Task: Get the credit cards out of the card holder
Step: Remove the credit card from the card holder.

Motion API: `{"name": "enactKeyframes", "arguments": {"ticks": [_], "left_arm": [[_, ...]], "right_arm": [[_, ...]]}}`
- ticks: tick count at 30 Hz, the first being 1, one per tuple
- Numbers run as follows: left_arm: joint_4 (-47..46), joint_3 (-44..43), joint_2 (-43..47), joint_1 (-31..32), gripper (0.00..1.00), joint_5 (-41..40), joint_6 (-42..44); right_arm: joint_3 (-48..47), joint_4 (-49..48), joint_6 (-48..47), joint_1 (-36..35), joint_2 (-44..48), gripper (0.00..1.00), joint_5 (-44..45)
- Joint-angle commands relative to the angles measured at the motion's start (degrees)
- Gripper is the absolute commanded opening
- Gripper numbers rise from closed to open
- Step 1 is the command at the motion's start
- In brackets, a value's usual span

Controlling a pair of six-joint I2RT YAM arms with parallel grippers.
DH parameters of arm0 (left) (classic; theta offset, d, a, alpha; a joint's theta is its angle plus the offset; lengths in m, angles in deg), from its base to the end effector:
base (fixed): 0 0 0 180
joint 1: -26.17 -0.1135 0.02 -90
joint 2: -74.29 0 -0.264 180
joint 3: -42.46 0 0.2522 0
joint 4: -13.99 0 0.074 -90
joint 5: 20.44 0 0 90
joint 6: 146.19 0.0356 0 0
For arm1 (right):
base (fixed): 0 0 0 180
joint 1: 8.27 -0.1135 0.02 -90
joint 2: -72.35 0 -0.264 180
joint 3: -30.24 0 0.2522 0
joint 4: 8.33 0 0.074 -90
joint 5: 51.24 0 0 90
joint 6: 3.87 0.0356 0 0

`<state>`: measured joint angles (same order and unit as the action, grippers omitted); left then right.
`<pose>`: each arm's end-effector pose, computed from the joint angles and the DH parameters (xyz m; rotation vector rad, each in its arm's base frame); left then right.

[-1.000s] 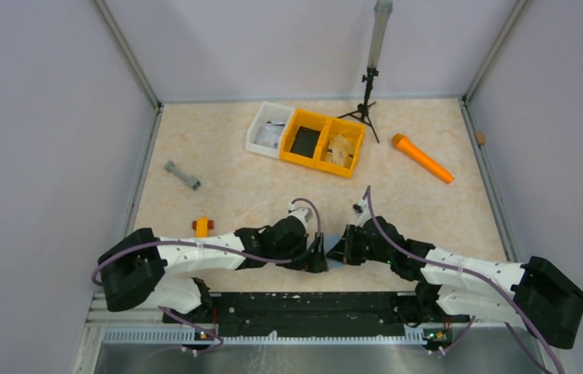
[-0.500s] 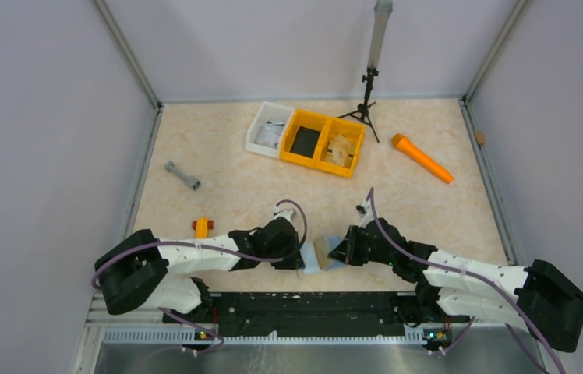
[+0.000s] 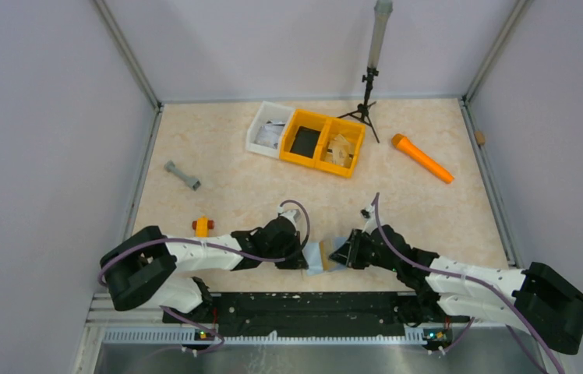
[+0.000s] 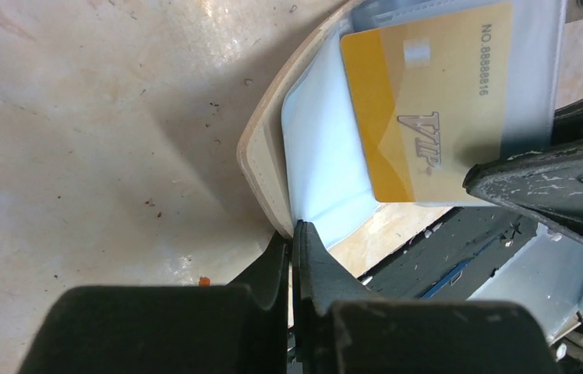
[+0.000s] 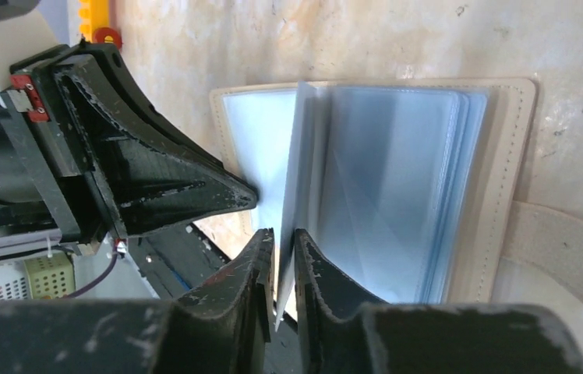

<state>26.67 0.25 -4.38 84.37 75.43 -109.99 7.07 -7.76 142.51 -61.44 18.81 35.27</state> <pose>0.1247 -0.2081 0.1397 0.1541 2.6771 -0.9048 0.1030 0.1411 0.1420 0.0253 2.3529 1.1300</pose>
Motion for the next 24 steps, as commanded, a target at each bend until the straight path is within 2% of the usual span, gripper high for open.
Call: {"name": "enactKeyframes", "arguments": {"ticks": [1,3,9,10,11,13,14,18,24], "left_arm": [[1.57,0.37,-1.61,-0.01,0.00,0.39,2.00],[2.30,0.02,-1.53,-0.01,0.00,-0.30,2.16],[9.09,-1.52,2.31,-0.88,0.10,-3.01,3.89],[10.41,-1.81,3.12,-0.93,0.16,-3.39,4.49],[11.75,-2.28,3.39,-0.97,0.28,-3.59,5.02],[16.37,-4.52,3.25,-1.06,0.59,-5.00,5.57],[18.26,-5.37,3.15,-1.08,0.66,-5.30,5.67],[21.82,-6.53,6.57,-1.07,0.68,-8.18,5.60],[25.63,-8.46,16.08,-1.07,0.62,-9.04,4.73]], "right_arm": [[-0.52,-3.75,0.16,0.48,0.00,0.11,2.27],[-0.52,-3.46,0.16,0.51,-0.66,0.00,2.75],[0.07,-2.65,-0.21,0.56,-1.89,0.00,3.23],[0.16,-2.40,-0.26,0.60,-2.02,0.00,3.22],[0.29,-2.37,-0.30,0.59,-2.10,0.00,3.22],[0.80,-3.02,-0.07,0.59,-2.09,0.00,3.22],[1.06,-3.55,0.06,0.56,-1.91,0.00,3.22],[2.48,-6.58,1.17,0.55,-0.99,0.00,2.89],[2.11,-5.69,1.13,0.60,0.89,0.00,3.22]]}}
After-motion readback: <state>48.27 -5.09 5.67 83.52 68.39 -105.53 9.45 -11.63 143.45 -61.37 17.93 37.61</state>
